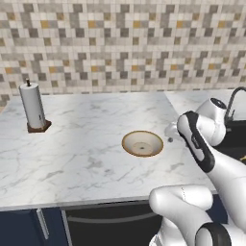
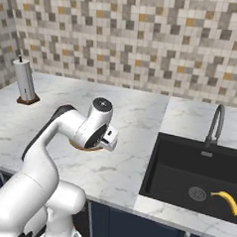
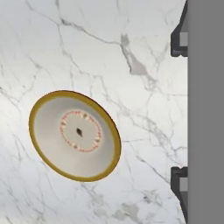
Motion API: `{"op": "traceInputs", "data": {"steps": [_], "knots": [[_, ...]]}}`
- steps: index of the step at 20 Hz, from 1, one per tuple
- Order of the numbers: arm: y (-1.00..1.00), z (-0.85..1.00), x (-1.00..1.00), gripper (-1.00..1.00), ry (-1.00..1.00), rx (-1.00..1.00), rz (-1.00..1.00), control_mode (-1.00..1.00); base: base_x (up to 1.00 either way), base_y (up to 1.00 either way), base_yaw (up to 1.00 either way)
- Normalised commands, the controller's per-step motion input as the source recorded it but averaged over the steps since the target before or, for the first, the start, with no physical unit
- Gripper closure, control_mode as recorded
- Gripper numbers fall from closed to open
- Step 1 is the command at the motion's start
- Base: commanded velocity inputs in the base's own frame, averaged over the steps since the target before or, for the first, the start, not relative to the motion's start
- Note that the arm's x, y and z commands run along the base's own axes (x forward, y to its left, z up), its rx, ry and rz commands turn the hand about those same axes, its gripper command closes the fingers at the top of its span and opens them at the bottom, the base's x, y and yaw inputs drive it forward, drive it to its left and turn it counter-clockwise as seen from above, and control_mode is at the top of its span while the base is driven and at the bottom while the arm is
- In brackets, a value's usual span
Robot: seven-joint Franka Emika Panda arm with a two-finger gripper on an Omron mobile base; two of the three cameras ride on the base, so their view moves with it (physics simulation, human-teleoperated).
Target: Clear the mugs and bowl far away from the sink.
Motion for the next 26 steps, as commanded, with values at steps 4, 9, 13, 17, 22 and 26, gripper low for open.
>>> {"op": "traceInputs", "data": {"steps": [4, 9, 13, 17, 22, 26], "knots": [[0.00, -0.33, 0.36, -1.00, -0.03, 0.00, 0.00, -1.00, 0.00, 0.00, 0.00], [0.00, -0.31, 0.32, -1.00, -0.03, 0.00, 0.00, -1.00, 0.00, 0.00, 0.00], [0.00, -0.29, 0.34, -1.00, -0.02, 0.00, 0.00, -1.00, 0.00, 0.00, 0.00], [0.00, -0.18, 0.39, -1.00, -0.02, 0.00, 0.00, -1.00, 0.00, 0.00, 0.00], [0.00, -0.11, 0.45, -1.00, 0.00, 0.00, 0.00, -1.00, 0.00, 0.00, 0.00], [0.00, -0.10, 0.34, -1.00, 0.00, 0.00, 0.00, -1.00, 0.00, 0.00, 0.00]]}}
